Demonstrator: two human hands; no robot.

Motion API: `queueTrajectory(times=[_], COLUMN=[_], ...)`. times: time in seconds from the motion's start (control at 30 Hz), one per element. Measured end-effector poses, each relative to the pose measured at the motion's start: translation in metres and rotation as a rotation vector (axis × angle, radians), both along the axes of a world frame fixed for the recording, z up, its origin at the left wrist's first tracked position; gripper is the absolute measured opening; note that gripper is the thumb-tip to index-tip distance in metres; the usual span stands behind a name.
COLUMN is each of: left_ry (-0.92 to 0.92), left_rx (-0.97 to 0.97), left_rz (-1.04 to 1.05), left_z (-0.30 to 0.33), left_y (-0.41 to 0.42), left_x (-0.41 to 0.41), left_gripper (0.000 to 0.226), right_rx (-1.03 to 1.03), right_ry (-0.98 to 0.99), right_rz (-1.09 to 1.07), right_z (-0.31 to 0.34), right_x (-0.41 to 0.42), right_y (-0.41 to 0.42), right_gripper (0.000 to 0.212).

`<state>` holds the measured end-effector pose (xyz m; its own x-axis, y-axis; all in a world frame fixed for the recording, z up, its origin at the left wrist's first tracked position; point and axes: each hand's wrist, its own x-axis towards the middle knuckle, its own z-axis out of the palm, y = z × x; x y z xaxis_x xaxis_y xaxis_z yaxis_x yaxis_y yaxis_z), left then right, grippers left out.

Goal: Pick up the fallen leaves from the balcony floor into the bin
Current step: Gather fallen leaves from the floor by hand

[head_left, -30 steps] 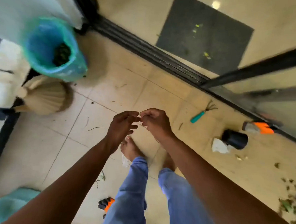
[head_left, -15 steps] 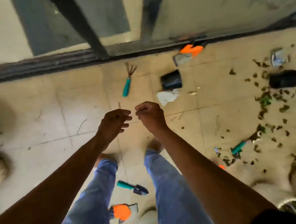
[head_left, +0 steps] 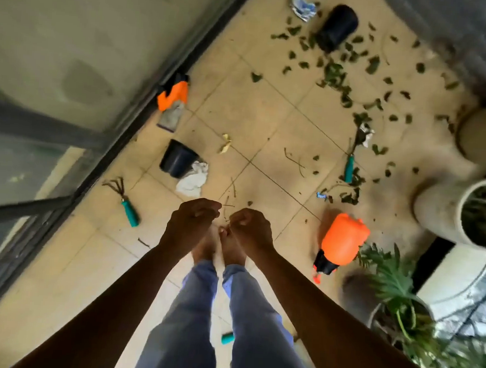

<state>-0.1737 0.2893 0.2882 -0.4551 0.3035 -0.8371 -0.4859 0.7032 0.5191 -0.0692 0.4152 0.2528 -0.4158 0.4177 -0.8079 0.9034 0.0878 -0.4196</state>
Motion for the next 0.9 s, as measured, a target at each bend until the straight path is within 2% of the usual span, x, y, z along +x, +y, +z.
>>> queueTrajectory(times=[0.1,0.2,0.27,0.37,0.47,0.57,0.63,0.73,0.77,0.9], left_ry=[-0.005,-0.054,-0.044,-0.037,-0.035,-0.055,-0.091,-0.045,-0.058,-0.039], left_rx=[-0.018,-0.013,-0.007,-0.028,-0.017,0.045,0.043,-0.009,-0.026,-0.037], left_rz=[-0.111,-0.196,-0.257,-0.371,-0.449,-0.557,-0.593,-0.72,-0.73,-0.787], left_z=[-0.007,-0.013,-0.014,-0.018,-0.008,-0.001,-0.012,-0.052,-0.069,-0.062], left_y=[0.027,0.053,0.069,0.086,0.108,0.136,0.151,0.165,0.17,0.228], left_x=[-0.007,-0.011,-0.016,-0.019,-0.016,-0.007,-0.001,-0.003,-0.004,0.016], left_gripper=[0.027,0.024,0.021,0.017,0.016,0.029,0.026,0.028,0.029,0.02], right_rx=[-0.041,-0.038,-0.039,-0.021,0.009,0.052,0.106,0.198,0.221,0.283], right_ry=[-0.084,-0.155,-0.191,-0.211,-0.21,-0.191,-0.187,-0.208,-0.219,-0.211], right_rz=[-0.139,-0.264,-0.354,-0.459,-0.528,-0.573,-0.6,-0.606,-0.624,-0.651], right_z=[-0.001,0.0,-0.003,-0.01,-0.018,-0.03,-0.039,-0.059,-0.066,-0.089], right_x=[0.023,0.047,0.059,0.078,0.088,0.098,0.104,0.115,0.12,0.136], right_y=[0.017,0.035,0.042,0.052,0.065,0.085,0.103,0.13,0.142,0.188], right_gripper=[0.015,0.028,0.012,0.02,0.024,0.02,0.019,0.037,0.036,0.024])
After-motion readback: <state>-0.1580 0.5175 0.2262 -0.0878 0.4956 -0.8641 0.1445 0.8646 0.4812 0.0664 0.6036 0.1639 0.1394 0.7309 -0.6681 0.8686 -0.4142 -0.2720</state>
